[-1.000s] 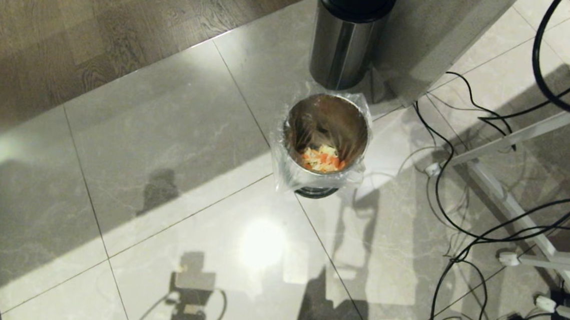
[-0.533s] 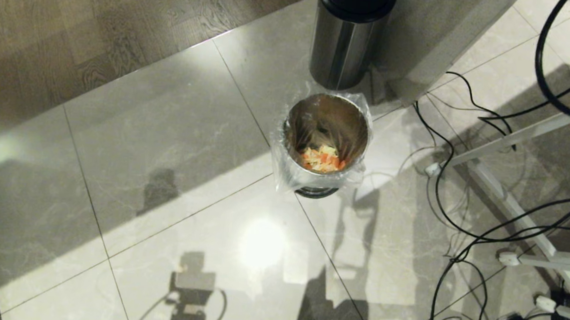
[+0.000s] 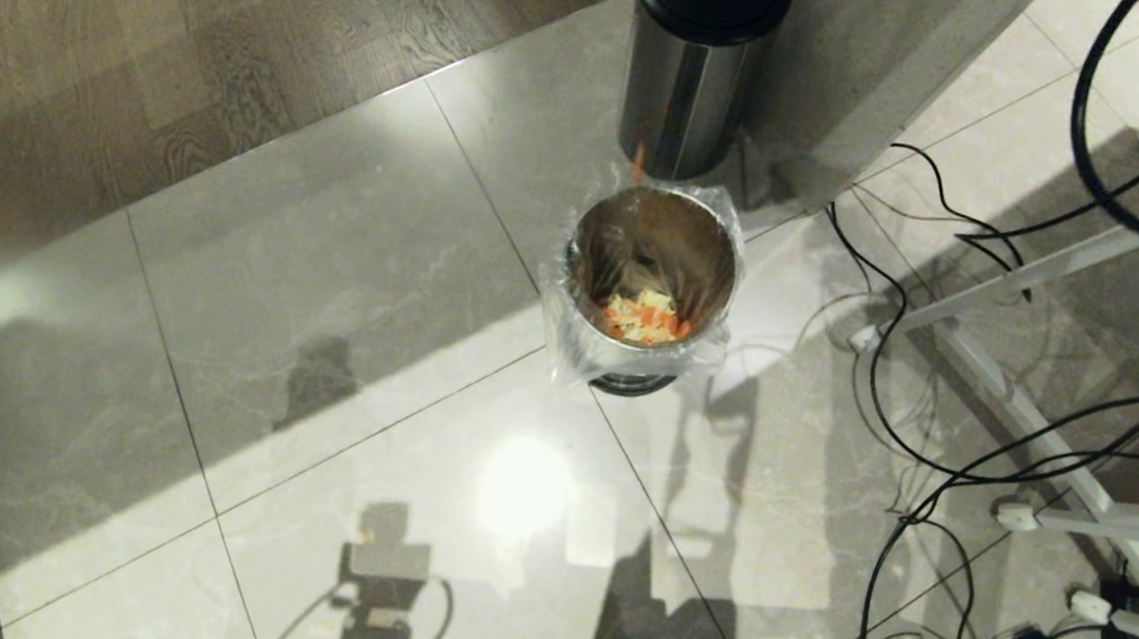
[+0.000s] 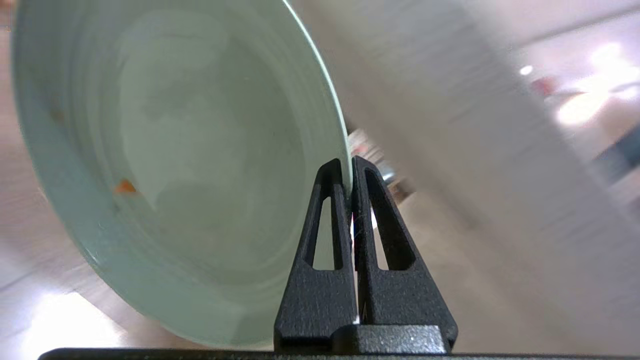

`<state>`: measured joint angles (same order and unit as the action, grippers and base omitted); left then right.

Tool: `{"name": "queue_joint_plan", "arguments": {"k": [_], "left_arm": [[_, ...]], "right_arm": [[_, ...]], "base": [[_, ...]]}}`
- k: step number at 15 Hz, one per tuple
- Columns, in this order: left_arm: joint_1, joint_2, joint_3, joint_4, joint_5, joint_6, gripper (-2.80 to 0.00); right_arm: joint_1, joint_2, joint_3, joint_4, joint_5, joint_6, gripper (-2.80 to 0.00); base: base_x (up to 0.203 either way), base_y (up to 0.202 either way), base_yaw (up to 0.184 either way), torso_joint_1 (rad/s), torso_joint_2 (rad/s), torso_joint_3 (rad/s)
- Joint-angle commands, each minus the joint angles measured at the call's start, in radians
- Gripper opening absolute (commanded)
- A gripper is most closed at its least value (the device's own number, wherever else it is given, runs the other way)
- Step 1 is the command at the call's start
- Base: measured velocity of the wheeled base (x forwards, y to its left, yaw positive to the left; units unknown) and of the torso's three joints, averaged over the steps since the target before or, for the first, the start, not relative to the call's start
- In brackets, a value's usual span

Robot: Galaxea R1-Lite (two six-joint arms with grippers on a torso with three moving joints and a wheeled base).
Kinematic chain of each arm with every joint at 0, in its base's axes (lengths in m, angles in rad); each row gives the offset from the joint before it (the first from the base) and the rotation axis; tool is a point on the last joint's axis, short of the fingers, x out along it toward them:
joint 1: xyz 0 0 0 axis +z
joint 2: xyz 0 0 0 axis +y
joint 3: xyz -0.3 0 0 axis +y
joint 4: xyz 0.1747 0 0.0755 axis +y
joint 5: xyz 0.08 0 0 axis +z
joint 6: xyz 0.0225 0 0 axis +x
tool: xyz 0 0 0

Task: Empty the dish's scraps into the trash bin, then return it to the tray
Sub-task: Pour the leftover food from the plate into the trash can, then put the plate back to the table

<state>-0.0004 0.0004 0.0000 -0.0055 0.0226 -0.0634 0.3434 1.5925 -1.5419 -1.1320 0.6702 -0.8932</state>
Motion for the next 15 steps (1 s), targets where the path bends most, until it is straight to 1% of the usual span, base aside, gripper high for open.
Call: {"name": "queue_joint_plan", "arguments": {"k": [1, 3, 4, 9, 12, 13, 15], "left_arm": [[0.000, 0.001, 0.000, -0.001, 0.000, -0.001, -2.80], [0.000, 0.001, 0.000, -0.001, 0.000, -0.001, -2.80], [-0.001, 0.001, 0.000, -0.001, 0.000, -0.002, -2.80], [-0.001, 0.001, 0.000, -0.001, 0.000, -0.001, -2.80], [0.000, 0.001, 0.000, -0.001, 0.000, -0.001, -2.80], [-0.001, 0.001, 0.000, -0.001, 0.000, -0.001, -2.80], [-0.001, 0.001, 0.000, -0.001, 0.000, -0.001, -2.80]], "right_arm": [[0.002, -0.047, 0.164, -0.045, 0.009, -0.006, -2.80], [0.002, -0.077, 0.272, -0.103, 0.021, -0.006, -2.80], [0.002, -0.083, 0.291, -0.130, 0.024, -0.006, -2.80], [0.002, -0.078, 0.343, -0.143, 0.023, -0.006, -2.80], [0.002, -0.081, 0.422, -0.143, 0.023, -0.005, -2.80], [0.001, -0.080, 0.426, -0.145, 0.023, -0.003, -2.80], [0.000, -0.078, 0.436, -0.135, 0.006, 0.029, -2.80]], "base": [[0.000, 0.000, 0.000, 0.000, 0.00, 0.000], [0.000, 0.000, 0.000, 0.000, 0.00, 0.000], [0.000, 0.000, 0.000, 0.000, 0.00, 0.000], [0.000, 0.000, 0.000, 0.000, 0.00, 0.000], [0.000, 0.000, 0.000, 0.000, 0.00, 0.000], [0.000, 0.000, 0.000, 0.000, 0.00, 0.000], [0.000, 0.000, 0.000, 0.000, 0.00, 0.000]]}}
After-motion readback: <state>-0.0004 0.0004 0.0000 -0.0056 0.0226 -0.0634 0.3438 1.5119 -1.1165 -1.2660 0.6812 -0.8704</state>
